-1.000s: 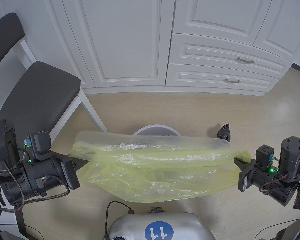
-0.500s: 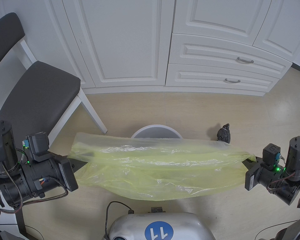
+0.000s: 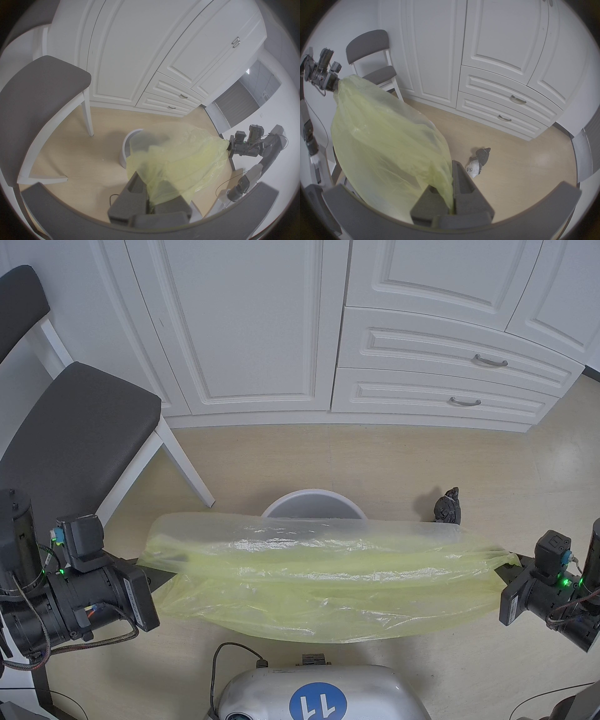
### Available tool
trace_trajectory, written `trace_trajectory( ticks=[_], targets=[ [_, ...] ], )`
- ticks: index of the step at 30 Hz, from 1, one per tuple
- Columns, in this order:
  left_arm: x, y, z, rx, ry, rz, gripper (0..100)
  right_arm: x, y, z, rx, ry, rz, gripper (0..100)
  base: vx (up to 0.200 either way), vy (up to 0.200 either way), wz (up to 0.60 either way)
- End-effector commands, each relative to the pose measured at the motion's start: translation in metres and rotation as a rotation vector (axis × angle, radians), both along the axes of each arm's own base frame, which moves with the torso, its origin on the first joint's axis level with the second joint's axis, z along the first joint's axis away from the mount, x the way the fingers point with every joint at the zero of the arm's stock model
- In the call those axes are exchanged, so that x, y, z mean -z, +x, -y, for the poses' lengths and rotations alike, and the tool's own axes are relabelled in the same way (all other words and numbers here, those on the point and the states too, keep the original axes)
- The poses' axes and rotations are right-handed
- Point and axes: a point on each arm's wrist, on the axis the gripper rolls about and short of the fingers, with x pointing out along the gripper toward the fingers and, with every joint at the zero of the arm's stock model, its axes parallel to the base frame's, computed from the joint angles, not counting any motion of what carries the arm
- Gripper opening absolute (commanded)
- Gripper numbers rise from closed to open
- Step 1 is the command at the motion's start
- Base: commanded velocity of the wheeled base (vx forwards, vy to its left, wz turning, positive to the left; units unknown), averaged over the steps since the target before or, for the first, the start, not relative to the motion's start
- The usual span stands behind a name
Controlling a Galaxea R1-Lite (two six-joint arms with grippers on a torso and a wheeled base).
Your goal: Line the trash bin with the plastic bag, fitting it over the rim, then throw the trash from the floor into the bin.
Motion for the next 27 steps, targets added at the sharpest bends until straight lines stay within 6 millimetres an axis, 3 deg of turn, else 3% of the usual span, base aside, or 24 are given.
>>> trace_trajectory(
  ticks=[1,23,27],
  targets=[
    [0.001,0.000,0.000,0.004,0.025,0.008,0,0.003,-0.004,0.003,-0.009,-0.035,0.004,0,0.000,0.000,0.00],
    [0.010,0.000,-0.001,-0.017,0.102,0.033,0,0.010,-0.009,0.008,-0.034,-0.111,0.002,0,0.000,0.000,0.00],
    [0.012,0.000,0.001,-0.011,0.104,0.023,0,0.002,-0.004,0.002,-0.050,-0.119,0.030,0,0.000,0.000,0.00]
  ],
)
